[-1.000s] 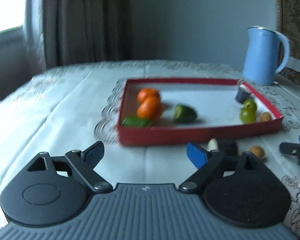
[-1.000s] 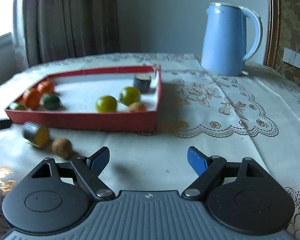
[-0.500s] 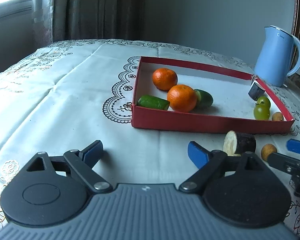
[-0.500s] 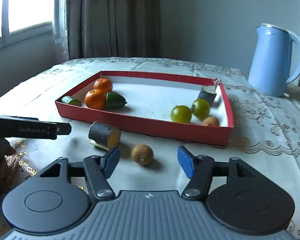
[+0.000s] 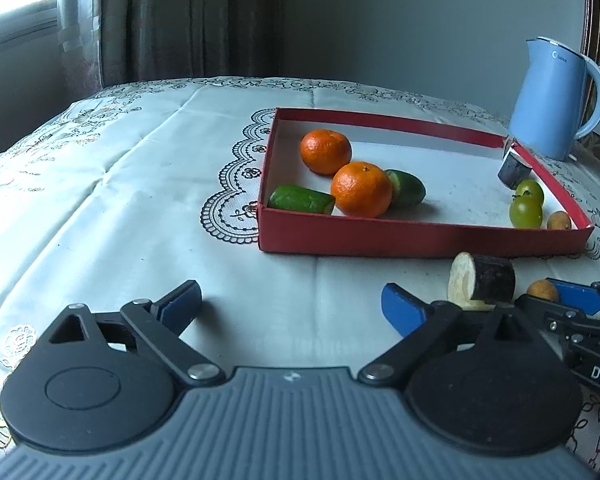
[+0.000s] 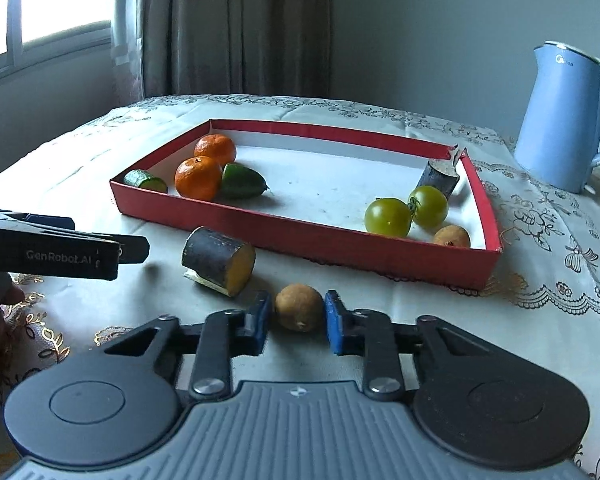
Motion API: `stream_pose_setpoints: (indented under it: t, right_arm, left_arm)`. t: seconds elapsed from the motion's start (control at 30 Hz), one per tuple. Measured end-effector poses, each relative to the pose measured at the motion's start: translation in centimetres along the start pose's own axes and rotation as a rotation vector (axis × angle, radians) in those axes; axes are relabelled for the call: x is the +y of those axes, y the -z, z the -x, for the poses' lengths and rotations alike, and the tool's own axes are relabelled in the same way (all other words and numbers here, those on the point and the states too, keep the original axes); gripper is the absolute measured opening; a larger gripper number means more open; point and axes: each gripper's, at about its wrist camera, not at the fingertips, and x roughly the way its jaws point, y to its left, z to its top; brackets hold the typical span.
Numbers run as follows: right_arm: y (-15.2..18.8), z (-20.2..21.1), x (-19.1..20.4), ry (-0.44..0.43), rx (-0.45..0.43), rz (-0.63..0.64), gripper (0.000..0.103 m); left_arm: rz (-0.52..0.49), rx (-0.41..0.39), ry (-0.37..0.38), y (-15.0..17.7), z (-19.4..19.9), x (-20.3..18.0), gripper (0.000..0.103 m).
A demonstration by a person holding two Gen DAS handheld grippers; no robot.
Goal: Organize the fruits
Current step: 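Grasp the second brown round fruit with the right gripper, then carry the brown fruit into the tray and open the right gripper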
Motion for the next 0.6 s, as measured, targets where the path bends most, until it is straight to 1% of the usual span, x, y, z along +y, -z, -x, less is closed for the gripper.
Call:
stream_pose_setpoints:
  t: [0.07, 0.4, 0.6]
  right_arm:
    - [0.0, 0.0, 0.0, 0.001, -0.003, -0.002, 0.026]
    - [0.1, 0.7, -0.9, 0.003, -0.020, -0.038, 0.026]
    - [-0.8, 2.2, -2.0, 0.020, -0.071, -0.055, 0.026]
  left_arm:
    - [-0.006, 0.002, 0.000, 0.0, 0.0, -0.1, 0.098]
    - [-0.006, 0.003, 0.000, 0.0, -0.1, -0.1, 0.099]
    - [-0.010, 0.004, -0.004, 0.0, -0.1, -0.1, 0.099]
